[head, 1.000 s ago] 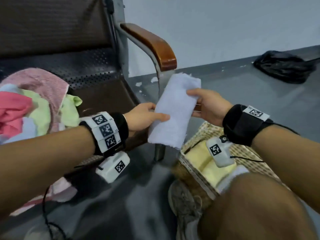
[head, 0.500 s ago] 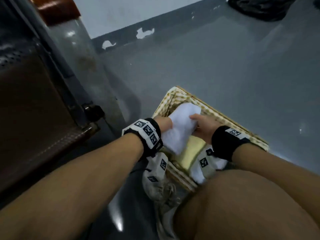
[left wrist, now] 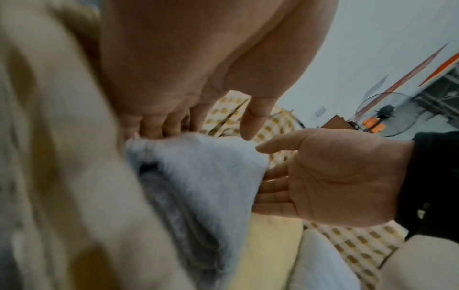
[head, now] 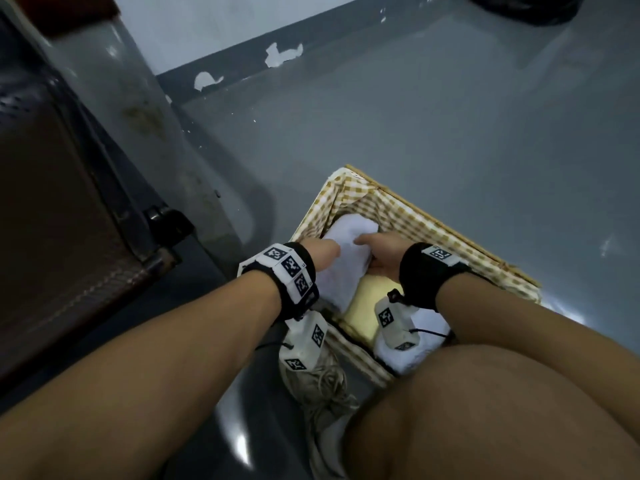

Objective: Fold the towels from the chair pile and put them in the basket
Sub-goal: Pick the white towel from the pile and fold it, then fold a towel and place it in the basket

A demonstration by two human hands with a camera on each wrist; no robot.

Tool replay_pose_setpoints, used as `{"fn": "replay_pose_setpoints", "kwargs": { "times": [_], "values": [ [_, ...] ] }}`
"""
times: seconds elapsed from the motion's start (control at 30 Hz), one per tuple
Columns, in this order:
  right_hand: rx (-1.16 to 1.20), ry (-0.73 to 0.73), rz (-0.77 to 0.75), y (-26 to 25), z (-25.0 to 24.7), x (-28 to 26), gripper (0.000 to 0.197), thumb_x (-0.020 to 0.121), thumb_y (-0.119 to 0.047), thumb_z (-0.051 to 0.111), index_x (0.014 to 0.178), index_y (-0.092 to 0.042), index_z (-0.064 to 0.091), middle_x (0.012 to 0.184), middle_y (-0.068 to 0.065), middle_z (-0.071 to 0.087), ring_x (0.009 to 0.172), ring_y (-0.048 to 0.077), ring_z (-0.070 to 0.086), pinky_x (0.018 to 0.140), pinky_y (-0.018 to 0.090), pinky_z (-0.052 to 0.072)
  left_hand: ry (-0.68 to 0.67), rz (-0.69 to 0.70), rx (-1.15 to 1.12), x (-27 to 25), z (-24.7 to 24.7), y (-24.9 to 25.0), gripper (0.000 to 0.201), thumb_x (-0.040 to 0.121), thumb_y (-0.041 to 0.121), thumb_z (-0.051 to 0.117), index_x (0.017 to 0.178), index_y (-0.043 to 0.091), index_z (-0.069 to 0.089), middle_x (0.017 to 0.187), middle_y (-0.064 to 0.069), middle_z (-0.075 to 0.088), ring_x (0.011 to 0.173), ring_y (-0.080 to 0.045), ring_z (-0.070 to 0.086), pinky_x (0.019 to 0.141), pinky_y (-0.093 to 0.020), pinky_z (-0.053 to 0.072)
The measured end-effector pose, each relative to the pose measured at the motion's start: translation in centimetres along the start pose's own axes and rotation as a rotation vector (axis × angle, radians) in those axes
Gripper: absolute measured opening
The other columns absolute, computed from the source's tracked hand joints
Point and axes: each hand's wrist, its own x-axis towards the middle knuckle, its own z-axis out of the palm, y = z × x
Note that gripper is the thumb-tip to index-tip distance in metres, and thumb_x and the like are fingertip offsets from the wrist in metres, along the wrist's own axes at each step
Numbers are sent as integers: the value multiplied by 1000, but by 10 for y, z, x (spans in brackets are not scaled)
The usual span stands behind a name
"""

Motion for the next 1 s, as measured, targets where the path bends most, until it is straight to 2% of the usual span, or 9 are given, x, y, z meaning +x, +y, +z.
{"fn": "replay_pose_setpoints", "kwargs": {
  "times": [0.1, 0.17, 0.23, 0.33, 0.47, 0.53, 0.67, 0.87, 1.0],
  "values": [
    [-376, 88, -68, -22, 0, -24, 67, 91, -39, 63, 145, -6, 43, 133, 15, 58, 113, 33, 60, 97, 42, 52, -111, 211, 47, -21, -18, -7, 50, 96, 24, 55, 140, 3, 47, 137, -18, 53, 124, -33, 53, 100, -39, 46],
    [-587, 102, -175, -43, 5, -47, 58, 91, -42, 61, 136, -6, 53, 133, 12, 58, 114, 31, 59, 99, 42, 51, -141, 300, -14, -40, -37, -5, 26, 94, 20, 56, 112, 3, 62, 114, -18, 63, 102, -30, 63, 88, -37, 49],
    [-661, 14, -278, -66, 17, -75, 44, 93, -38, 59, 122, -5, 63, 124, 10, 67, 101, 26, 66, 90, 36, 53, -141, 396, -60, -58, -65, -8, 12, 95, 17, 55, 89, 9, 61, 98, -12, 63, 85, -26, 60, 77, -31, 48],
    [-687, -190, -366, -102, 56, -126, 27, 97, -31, 58, 112, -10, 67, 112, 6, 74, 92, 22, 71, 80, 31, 54, -114, 443, -96, -89, -121, -21, 12, 96, 23, 52, 94, 16, 62, 97, -5, 71, 85, -22, 65, 78, -27, 49],
    [-793, -350, -545, -142, 132, -195, 17, 99, -28, 57, 100, -12, 64, 96, 6, 70, 86, 23, 64, 72, 28, 47, -41, 539, -27, -132, -212, -63, 10, 95, 21, 53, 87, 17, 57, 77, -4, 59, 72, -22, 56, 53, -24, 29],
    [-840, -463, -613, -155, 178, -225, 15, 99, -23, 55, 95, -10, 59, 81, 8, 62, 75, 24, 54, 65, 28, 40, 89, 564, 6, -150, -258, -95, 12, 94, 22, 58, 90, 13, 65, 86, -5, 68, 75, -22, 63, 61, -28, 44],
    [-875, -609, -664, -156, 278, -268, 12, 100, -21, 54, 99, -12, 62, 93, 14, 60, 74, 23, 55, 57, 24, 35, 331, 539, 59, -174, -327, -173, 11, 90, 18, 62, 90, 12, 71, 95, -9, 74, 87, -28, 70, 90, -42, 57],
    [-1001, -719, -742, -120, 400, -292, 27, 99, -19, 55, 120, -2, 62, 95, 10, 63, 81, 22, 55, 57, 23, 39, 643, 323, 242, -180, -383, -293, 27, 90, 34, 59, 111, 18, 68, 118, -7, 68, 109, -26, 61, 93, -35, 49],
    [-1101, -708, -907, -92, 452, -281, 23, 96, -22, 60, 116, -15, 66, 95, 8, 69, 87, 24, 67, 77, 37, 54, 813, 93, 328, -163, -400, -355, 67, 87, 46, 61, 143, 16, 41, 144, -18, 43, 131, -37, 41, 107, -45, 39]
  ]
}}
